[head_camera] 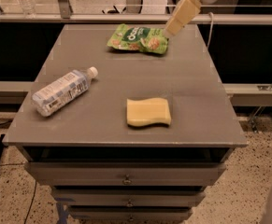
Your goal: Move green rice chip bag near sponge
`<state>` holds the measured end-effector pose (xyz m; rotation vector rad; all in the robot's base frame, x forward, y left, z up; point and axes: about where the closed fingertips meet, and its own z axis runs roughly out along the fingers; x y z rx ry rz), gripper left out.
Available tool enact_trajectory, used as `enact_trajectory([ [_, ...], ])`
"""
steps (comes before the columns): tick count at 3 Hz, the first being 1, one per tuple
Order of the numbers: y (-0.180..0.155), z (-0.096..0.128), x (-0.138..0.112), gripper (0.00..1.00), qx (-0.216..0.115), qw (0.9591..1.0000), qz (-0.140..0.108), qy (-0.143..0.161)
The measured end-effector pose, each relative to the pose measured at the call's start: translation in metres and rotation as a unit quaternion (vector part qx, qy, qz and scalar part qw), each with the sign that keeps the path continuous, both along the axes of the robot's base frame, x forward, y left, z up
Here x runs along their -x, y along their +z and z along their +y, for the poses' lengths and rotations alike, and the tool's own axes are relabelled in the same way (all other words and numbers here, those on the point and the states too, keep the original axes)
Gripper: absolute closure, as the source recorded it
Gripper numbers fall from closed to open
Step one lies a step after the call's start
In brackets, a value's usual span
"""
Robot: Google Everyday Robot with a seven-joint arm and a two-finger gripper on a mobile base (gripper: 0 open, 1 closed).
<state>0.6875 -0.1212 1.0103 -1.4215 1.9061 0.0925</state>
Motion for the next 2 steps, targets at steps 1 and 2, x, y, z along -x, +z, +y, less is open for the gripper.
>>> enact_trajectory([
  [1, -0.017, 0.009, -0.036, 0.0, -0.032, 0.9991, -0.022, -0.016],
  [2, -0.043, 0.014, -0.066, 0.0, -0.044, 0.9973, -0.028, -0.051],
])
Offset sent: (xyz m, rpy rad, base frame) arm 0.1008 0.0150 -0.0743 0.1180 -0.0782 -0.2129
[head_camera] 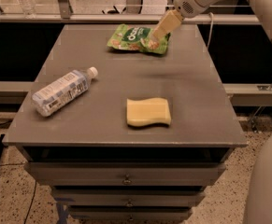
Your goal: Move green rice chip bag near sponge
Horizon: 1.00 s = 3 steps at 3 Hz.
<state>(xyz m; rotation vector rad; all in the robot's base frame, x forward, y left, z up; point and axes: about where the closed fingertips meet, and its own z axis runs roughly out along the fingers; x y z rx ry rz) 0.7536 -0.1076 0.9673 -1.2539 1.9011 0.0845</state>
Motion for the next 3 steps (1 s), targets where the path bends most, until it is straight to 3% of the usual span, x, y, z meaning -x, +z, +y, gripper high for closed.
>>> enact_trajectory([
  [3, -0.064, 0.028, -0.049, 0.0, -0.007, 0.9991, 0.028, -0.031],
])
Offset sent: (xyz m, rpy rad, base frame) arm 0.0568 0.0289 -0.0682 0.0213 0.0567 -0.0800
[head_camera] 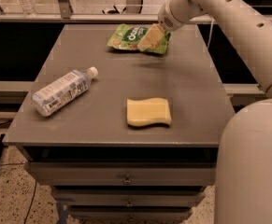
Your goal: Move green rice chip bag near sponge
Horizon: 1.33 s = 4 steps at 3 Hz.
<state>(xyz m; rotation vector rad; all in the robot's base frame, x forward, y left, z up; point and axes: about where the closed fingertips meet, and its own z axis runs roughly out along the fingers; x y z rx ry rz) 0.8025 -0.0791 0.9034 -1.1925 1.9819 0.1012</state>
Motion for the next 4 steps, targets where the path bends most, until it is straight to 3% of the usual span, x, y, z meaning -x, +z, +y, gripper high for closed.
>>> enact_trajectory([
  [1, -0.014, 0.005, -0.007, 0.0, 0.004, 0.9999, 0.011, -0.002],
  [2, -0.022, 0.008, -0.013, 0.17, 0.005, 0.9998, 0.02, -0.002],
  [4, -0.025, 0.008, -0.015, 0.64, 0.011, 0.9995, 0.028, 0.003],
])
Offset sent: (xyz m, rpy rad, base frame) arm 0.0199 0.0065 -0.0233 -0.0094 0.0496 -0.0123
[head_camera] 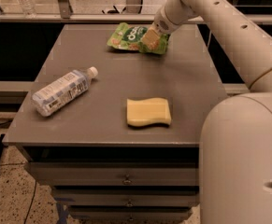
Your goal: Move green rice chip bag near sponge
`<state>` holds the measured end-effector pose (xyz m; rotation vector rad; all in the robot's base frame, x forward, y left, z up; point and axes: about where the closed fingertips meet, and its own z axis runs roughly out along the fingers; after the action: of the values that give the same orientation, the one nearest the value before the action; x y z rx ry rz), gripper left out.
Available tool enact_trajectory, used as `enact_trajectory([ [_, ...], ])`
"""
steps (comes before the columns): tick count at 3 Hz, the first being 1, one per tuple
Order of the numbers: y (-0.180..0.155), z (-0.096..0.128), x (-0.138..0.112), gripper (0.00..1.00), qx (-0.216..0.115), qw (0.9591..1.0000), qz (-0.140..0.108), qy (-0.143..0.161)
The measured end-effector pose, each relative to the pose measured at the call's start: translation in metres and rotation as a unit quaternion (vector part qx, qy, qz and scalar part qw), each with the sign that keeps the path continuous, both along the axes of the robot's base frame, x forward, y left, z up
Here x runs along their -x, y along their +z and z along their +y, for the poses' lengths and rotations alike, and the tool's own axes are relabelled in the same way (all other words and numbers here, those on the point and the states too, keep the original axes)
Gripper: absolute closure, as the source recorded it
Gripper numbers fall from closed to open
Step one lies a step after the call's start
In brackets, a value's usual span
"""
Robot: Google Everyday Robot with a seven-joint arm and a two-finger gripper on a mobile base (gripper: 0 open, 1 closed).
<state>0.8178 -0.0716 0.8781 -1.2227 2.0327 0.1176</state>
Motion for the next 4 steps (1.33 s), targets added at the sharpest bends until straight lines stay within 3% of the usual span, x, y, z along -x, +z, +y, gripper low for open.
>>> enact_trajectory([
  [1, -0.001, -0.001, 0.0, 0.86, 0.0, 1.0, 0.003, 0.002],
  [2, 0.002, -0.002, 0.002, 1.0, -0.002, 1.0, 0.001, 0.005],
  [4, 0.043, 0.003, 0.008, 1.0, -0.005, 0.9988, -0.029, 0.039],
])
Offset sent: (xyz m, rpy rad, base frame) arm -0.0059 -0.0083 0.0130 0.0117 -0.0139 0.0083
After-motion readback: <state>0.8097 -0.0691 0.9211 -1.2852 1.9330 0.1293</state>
